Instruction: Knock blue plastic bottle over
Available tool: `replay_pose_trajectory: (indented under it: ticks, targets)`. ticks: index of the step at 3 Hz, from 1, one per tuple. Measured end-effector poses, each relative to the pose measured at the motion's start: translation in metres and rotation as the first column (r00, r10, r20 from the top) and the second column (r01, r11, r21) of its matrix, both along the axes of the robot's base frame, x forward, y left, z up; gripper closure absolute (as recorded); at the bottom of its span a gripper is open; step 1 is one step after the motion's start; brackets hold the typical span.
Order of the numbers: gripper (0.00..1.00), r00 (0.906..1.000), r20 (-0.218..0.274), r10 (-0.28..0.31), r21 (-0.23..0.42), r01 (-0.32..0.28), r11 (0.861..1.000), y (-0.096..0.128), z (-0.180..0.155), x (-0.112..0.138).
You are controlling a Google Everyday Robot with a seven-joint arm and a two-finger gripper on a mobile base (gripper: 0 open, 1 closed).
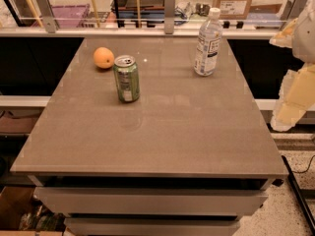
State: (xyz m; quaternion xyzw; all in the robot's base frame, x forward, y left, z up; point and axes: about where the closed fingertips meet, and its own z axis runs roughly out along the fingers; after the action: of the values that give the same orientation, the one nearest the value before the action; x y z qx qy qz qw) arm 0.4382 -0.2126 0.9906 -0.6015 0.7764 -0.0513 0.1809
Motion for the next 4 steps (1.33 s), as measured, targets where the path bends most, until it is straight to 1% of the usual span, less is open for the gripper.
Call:
replay_pose_trajectory:
  ticks: [1,2,3,4]
  targets:
    - [0.0,1.0,0.0,0.0,0.0,0.0,1.0,0.0,0.0,0.0]
    - [0.0,0.9997,0.024,-0.003,0.009,0.003,1.0,-0.001,0.004,0.004]
    - [0.0,0.9972,0.073,-0.016,0.058,0.012,0.998,-0.005,0.006,0.022]
    - [0.0,0.9883,0.127,-0.084,0.158,0.063,0.985,-0.016,0.005,0.047]
